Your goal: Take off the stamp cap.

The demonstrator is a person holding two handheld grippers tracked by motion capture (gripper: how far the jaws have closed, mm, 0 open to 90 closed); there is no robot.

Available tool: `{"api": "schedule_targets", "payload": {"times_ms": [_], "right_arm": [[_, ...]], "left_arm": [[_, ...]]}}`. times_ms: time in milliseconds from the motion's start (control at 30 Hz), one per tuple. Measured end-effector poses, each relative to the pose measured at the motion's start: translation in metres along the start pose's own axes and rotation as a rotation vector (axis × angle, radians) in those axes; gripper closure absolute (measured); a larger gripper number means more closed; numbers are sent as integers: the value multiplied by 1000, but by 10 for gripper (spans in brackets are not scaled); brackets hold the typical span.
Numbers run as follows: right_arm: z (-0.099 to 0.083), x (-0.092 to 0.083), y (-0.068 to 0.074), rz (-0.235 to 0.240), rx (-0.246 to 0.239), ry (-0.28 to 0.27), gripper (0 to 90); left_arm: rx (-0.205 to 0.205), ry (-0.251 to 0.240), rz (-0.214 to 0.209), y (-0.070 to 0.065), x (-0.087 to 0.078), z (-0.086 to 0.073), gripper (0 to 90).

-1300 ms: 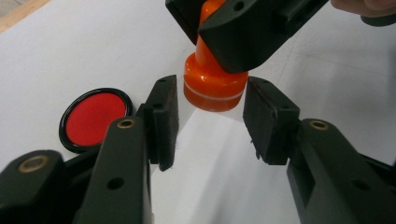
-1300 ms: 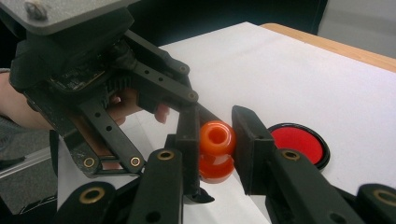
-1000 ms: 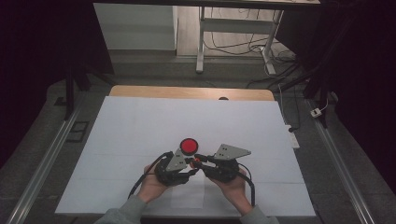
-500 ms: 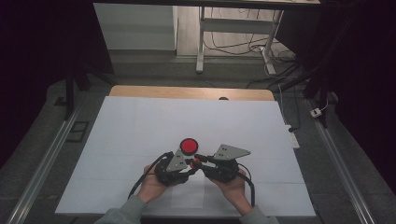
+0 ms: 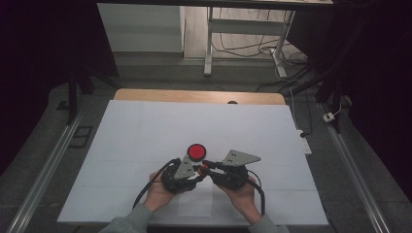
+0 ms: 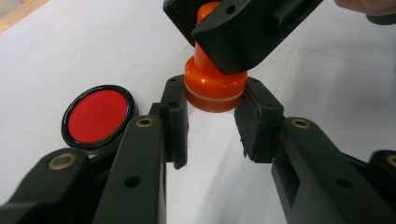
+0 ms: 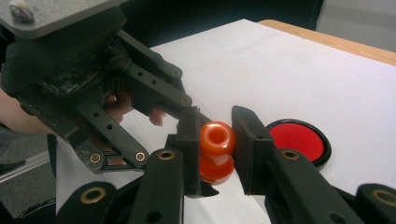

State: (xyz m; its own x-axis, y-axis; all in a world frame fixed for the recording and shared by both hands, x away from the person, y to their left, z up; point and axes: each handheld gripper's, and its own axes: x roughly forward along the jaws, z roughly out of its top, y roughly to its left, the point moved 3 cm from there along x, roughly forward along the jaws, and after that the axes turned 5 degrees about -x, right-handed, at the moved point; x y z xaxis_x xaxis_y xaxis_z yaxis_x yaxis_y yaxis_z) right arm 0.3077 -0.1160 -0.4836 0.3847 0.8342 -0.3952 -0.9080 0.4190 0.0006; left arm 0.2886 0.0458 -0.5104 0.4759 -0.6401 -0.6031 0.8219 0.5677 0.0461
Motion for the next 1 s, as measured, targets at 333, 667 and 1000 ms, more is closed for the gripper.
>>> {"api": "schedule_targets", "payload": {"times_ms": [333,667,1000], "right_arm": [[-1,2,3,-18,-21,6,729],[-2,2,4,-34,-29,3,730],[-2,2,4,-28,-23,3,730]], "left_arm": [[-7,0,-2,0,1,-1,653],[-8,-1,3,0,1,-2,653],[17,-3,21,-1,1,-3,654]]}}
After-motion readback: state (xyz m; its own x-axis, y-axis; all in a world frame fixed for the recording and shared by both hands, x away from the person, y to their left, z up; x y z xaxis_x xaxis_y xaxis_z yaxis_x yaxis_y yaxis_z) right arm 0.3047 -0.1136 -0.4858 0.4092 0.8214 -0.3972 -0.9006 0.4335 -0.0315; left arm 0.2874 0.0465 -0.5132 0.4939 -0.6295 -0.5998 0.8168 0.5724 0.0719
